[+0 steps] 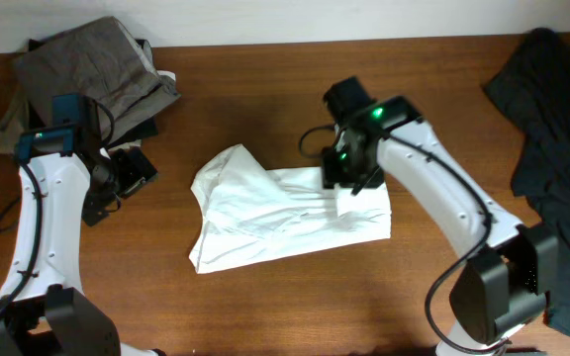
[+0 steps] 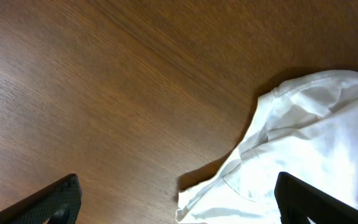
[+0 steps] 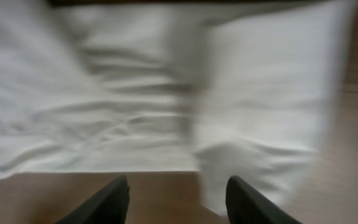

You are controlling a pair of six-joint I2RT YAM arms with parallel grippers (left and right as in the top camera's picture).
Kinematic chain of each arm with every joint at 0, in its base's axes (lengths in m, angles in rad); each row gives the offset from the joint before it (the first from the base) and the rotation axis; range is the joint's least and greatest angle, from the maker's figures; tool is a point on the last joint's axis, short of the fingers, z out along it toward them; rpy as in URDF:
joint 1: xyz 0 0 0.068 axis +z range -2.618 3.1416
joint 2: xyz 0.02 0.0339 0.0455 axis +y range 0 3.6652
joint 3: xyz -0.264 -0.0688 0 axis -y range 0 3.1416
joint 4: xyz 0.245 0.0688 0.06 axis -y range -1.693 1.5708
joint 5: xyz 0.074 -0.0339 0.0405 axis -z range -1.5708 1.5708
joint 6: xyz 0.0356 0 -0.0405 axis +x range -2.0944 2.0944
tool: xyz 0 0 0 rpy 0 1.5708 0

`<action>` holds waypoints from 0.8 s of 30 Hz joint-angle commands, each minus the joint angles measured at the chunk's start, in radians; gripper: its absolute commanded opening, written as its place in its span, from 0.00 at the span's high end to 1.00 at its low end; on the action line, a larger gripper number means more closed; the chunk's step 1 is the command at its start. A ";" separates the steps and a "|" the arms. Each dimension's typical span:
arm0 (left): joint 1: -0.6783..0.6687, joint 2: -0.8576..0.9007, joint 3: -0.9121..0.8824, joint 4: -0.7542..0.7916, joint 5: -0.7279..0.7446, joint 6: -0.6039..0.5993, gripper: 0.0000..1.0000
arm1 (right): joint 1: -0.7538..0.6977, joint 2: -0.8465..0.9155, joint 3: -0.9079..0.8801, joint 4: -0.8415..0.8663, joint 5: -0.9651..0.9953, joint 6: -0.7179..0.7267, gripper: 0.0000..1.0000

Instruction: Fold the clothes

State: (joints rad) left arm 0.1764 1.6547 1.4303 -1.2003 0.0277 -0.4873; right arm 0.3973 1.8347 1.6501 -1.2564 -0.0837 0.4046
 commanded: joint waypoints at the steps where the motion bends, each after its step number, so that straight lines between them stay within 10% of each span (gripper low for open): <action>1: 0.000 -0.016 -0.003 0.001 0.003 0.002 0.01 | -0.093 -0.031 0.080 -0.067 0.199 -0.008 0.54; 5: 0.000 -0.016 -0.003 0.002 0.003 0.002 0.01 | -0.207 0.001 -0.016 -0.024 0.180 -0.008 0.96; 24: 0.000 -0.016 -0.003 -0.008 0.003 0.002 0.01 | -0.159 0.170 -0.241 0.441 -0.249 0.020 0.96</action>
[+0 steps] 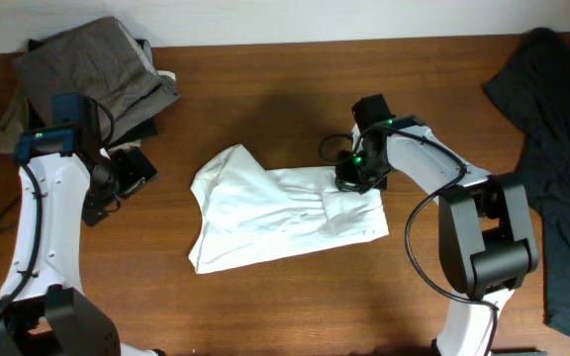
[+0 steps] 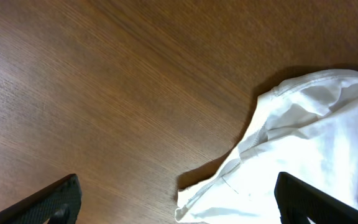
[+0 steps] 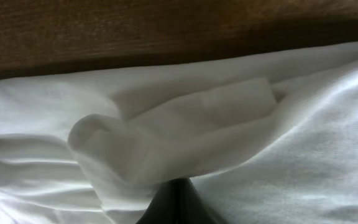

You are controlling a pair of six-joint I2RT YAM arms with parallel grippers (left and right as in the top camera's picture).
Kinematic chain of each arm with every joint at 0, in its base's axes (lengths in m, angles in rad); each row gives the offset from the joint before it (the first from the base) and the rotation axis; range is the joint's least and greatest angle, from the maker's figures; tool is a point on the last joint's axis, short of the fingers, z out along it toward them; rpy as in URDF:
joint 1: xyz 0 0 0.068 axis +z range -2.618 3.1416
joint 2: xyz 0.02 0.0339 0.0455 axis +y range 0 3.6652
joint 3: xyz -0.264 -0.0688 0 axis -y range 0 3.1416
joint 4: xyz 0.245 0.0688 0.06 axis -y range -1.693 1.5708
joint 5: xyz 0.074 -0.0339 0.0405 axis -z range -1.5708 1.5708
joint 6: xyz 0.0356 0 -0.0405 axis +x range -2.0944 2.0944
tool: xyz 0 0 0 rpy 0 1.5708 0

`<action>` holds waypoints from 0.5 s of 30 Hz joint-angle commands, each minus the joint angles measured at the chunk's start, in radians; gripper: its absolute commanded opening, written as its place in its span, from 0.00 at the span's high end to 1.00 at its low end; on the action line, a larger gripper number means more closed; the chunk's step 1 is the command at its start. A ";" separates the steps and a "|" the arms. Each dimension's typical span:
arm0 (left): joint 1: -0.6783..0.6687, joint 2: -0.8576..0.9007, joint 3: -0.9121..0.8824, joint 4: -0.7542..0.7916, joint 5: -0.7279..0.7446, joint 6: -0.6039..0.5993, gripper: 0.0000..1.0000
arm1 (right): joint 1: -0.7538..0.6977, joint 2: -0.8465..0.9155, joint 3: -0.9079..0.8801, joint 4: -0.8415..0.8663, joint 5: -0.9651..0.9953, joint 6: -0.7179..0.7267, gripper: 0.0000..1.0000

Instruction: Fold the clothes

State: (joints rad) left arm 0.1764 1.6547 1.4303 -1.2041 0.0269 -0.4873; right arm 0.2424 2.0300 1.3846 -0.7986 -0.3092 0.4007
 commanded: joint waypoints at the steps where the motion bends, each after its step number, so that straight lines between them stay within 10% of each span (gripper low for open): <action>1: 0.000 -0.016 -0.003 -0.004 0.004 0.002 0.01 | -0.011 -0.040 0.045 -0.041 -0.016 0.023 0.96; 15: 0.000 -0.016 -0.003 0.014 0.004 0.002 0.01 | -0.006 -0.225 0.133 -0.449 -0.115 -0.256 0.96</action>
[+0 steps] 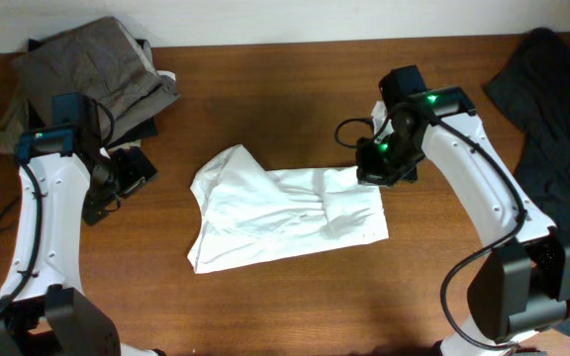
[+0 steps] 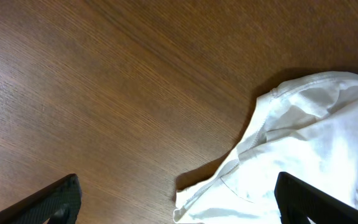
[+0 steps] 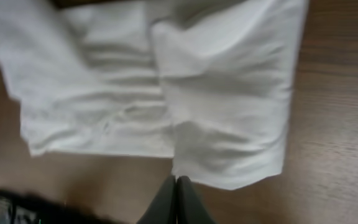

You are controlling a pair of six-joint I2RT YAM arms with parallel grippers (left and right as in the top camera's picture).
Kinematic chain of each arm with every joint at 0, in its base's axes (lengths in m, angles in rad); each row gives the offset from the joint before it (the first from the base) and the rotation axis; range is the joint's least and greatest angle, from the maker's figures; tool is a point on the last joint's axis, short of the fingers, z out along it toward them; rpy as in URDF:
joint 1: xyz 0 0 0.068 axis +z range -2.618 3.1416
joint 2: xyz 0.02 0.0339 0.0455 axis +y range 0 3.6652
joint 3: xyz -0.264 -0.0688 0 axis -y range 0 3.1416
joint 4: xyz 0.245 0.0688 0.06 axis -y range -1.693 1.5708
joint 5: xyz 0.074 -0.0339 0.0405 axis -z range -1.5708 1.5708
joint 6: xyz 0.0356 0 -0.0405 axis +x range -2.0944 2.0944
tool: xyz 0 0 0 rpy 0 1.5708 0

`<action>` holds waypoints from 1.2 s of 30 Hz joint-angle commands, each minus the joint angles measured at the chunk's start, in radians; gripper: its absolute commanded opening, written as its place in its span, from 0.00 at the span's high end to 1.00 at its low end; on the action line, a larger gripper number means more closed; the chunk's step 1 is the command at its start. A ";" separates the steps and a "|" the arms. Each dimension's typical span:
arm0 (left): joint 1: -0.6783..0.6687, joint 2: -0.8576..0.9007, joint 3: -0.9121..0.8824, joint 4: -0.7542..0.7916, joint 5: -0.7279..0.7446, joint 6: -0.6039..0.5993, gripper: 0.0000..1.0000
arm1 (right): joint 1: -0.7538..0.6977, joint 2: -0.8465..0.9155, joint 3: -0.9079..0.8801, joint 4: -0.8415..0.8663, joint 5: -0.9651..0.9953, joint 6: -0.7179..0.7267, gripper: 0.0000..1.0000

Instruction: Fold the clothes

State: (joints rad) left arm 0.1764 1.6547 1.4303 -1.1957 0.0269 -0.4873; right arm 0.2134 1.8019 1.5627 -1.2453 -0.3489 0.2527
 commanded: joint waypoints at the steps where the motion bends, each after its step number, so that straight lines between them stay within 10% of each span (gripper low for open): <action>1: 0.000 -0.016 -0.003 0.006 0.004 0.002 0.01 | 0.025 0.003 -0.075 0.012 -0.074 -0.108 0.96; 21: 0.000 -0.016 -0.003 -0.002 0.004 0.002 0.01 | -0.092 0.078 -0.576 0.434 -0.205 -0.103 0.87; 32: 0.000 -0.016 -0.003 -0.001 0.004 0.002 0.01 | -0.143 -0.015 -0.469 0.424 -0.318 -0.112 0.96; 36: 0.000 -0.016 -0.003 -0.001 0.004 0.002 0.01 | -0.143 -0.032 -0.379 0.460 -0.359 -0.157 0.83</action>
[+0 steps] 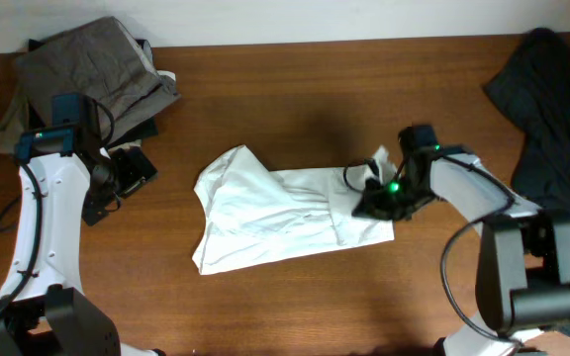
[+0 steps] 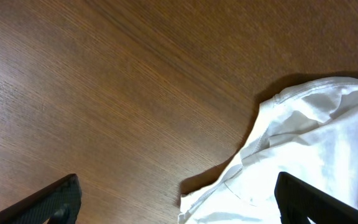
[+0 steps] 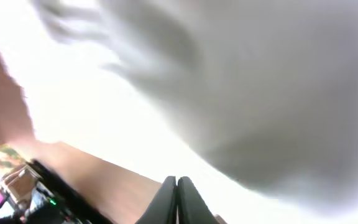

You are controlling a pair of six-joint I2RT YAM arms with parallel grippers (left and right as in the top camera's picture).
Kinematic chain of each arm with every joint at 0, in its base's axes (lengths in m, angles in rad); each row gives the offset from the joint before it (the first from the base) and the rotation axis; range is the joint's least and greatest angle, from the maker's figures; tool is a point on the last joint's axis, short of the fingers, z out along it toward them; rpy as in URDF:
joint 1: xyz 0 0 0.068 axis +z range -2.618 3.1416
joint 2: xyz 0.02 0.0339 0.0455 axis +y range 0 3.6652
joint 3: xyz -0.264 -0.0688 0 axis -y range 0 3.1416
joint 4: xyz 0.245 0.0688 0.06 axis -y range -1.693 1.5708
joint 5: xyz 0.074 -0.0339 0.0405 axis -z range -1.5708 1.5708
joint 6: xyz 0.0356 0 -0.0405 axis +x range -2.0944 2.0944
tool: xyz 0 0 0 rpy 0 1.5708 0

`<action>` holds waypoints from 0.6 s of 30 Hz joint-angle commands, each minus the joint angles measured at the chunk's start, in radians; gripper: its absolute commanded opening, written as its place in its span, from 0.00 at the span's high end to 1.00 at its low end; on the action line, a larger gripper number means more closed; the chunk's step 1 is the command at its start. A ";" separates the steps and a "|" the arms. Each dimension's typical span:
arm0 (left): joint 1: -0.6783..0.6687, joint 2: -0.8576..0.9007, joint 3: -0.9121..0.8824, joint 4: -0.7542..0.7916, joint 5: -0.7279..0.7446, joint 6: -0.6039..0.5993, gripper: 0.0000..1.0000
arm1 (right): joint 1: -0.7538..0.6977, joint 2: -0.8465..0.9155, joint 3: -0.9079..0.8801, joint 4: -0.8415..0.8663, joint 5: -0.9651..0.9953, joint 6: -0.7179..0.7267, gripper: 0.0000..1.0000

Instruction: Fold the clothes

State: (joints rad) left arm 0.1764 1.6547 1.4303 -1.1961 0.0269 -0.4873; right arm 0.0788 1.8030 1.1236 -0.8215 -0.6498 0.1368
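Observation:
A white shirt [image 1: 275, 213] lies crumpled in the middle of the wooden table [image 1: 285, 89]. My right gripper [image 1: 364, 206] is low at the shirt's right edge and shut on it, and a peak of cloth stands up just behind it. In the right wrist view the shut fingertips [image 3: 176, 186] sit against blurred white shirt cloth [image 3: 166, 81] that fills the frame. My left gripper [image 1: 117, 186] hangs open left of the shirt, apart from it. The left wrist view has that gripper [image 2: 179, 202] over bare wood, with the shirt's collar end [image 2: 309, 143] at the right.
A heap of grey-brown clothes [image 1: 87, 64] lies at the back left corner, behind the left arm. A dark garment [image 1: 552, 129] is spread along the right side of the table. Bare wood runs along the front and back of the shirt.
My right gripper, still shut, was above the shirt's upper right corner and is now lower, at the right edge. The shirt has shifted slightly right. The left arm has not moved.
My right gripper was open over the shirt's right half. Then it was shut down in the cloth near the upper right part. Then it stood raised by the upper right corner, still shut, and now sits low at the right edge. The left gripper stayed open throughout.

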 commanded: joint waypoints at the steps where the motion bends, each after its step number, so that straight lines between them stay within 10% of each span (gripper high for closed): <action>1: 0.000 -0.016 -0.003 0.000 0.004 0.002 0.01 | -0.008 -0.030 0.060 0.057 -0.058 -0.041 0.79; 12: 0.000 -0.016 -0.003 0.006 0.004 0.002 0.01 | -0.009 0.263 0.061 0.288 -0.181 -0.059 0.81; 18: 0.000 0.001 -0.034 0.066 0.111 0.078 0.01 | -0.022 0.119 0.221 0.103 -0.163 -0.077 0.86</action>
State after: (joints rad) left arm 0.1764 1.6547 1.4303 -1.1732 0.0380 -0.4870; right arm 0.0666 2.0373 1.2560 -0.6590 -0.8124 0.0921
